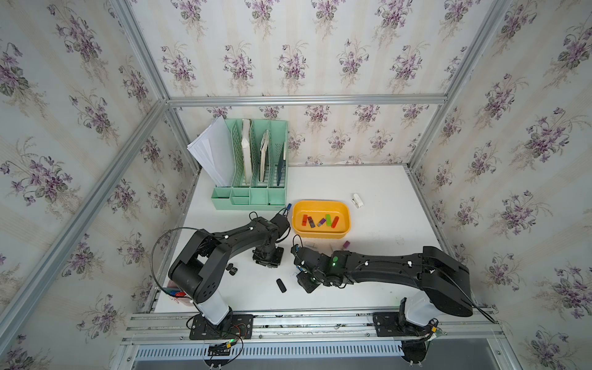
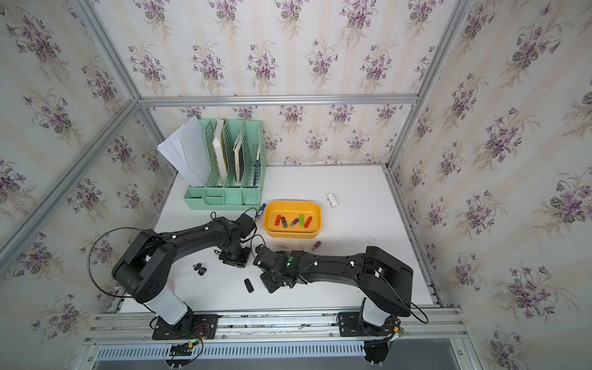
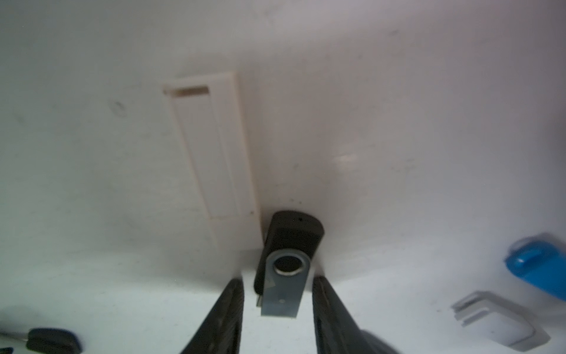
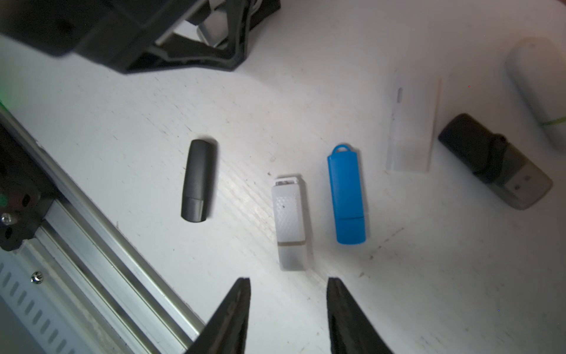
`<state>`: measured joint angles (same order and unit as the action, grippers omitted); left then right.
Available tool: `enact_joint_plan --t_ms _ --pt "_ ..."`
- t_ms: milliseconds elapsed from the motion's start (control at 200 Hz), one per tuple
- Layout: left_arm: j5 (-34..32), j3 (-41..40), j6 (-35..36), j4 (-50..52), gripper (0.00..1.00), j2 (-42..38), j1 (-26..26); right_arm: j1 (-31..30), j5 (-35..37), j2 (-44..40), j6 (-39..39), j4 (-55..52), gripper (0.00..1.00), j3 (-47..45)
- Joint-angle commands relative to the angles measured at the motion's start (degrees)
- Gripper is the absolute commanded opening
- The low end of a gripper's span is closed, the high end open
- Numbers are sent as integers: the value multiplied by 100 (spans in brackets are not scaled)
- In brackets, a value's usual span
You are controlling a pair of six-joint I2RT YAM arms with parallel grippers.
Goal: Put the usb flash drive into the storage box
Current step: Pick up the USB flash from the center of the board.
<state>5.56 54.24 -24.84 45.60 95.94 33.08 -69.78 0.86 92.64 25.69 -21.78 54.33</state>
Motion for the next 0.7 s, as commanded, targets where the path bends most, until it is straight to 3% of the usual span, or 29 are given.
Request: enact_joint_plan --t_ms 0,694 --pt "-78 69 4 -9 43 -46 3 -12 105 -56 0 56 46 -27" --pt "-231 322 93 -35 38 238 5 -19 65 -94 -10 4 46 -36"
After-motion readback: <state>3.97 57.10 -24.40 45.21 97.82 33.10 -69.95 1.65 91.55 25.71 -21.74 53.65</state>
